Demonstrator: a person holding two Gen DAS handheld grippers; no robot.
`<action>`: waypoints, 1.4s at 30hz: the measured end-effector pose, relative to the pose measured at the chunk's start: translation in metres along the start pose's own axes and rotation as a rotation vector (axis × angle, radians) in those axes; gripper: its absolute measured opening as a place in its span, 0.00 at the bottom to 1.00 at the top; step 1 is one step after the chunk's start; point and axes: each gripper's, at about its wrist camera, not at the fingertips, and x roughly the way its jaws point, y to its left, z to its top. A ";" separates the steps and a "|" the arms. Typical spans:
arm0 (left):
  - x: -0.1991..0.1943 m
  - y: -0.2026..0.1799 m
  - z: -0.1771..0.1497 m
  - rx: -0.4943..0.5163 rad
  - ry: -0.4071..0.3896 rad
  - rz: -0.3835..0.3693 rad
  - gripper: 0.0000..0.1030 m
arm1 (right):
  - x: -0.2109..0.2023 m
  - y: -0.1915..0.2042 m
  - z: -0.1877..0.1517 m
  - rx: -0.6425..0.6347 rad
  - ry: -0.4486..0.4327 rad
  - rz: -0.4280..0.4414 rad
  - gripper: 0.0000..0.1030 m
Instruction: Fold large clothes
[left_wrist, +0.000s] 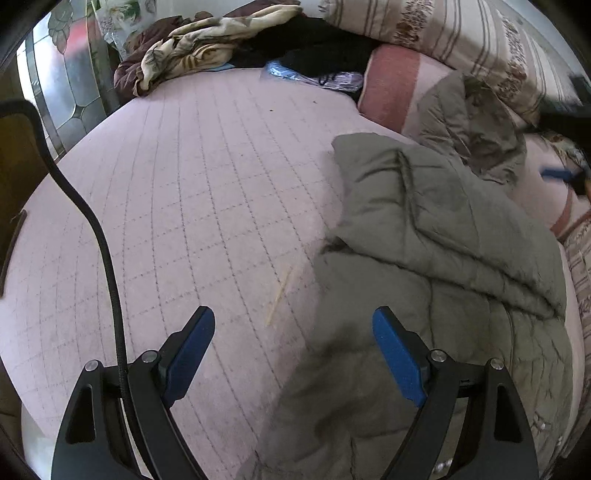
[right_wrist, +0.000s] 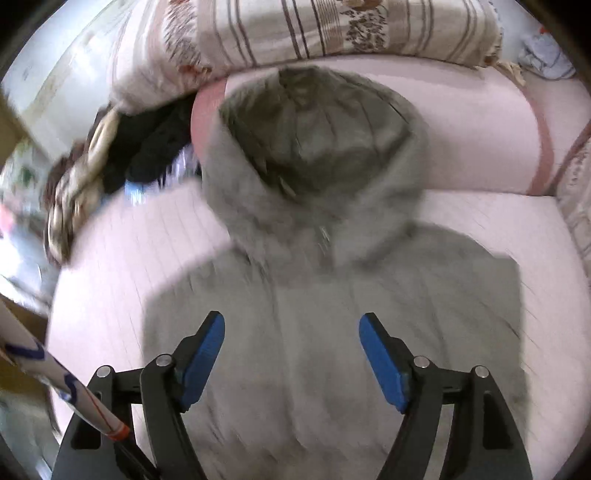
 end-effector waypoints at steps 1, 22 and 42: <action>0.002 0.002 0.002 -0.004 0.000 0.001 0.84 | 0.009 0.009 0.020 0.020 -0.033 -0.002 0.79; 0.027 -0.003 0.010 -0.002 0.051 -0.010 0.84 | 0.094 0.057 0.123 0.061 -0.131 -0.099 0.08; -0.006 0.030 0.009 -0.086 -0.015 0.017 0.84 | -0.057 0.030 -0.162 -0.031 -0.049 0.069 0.06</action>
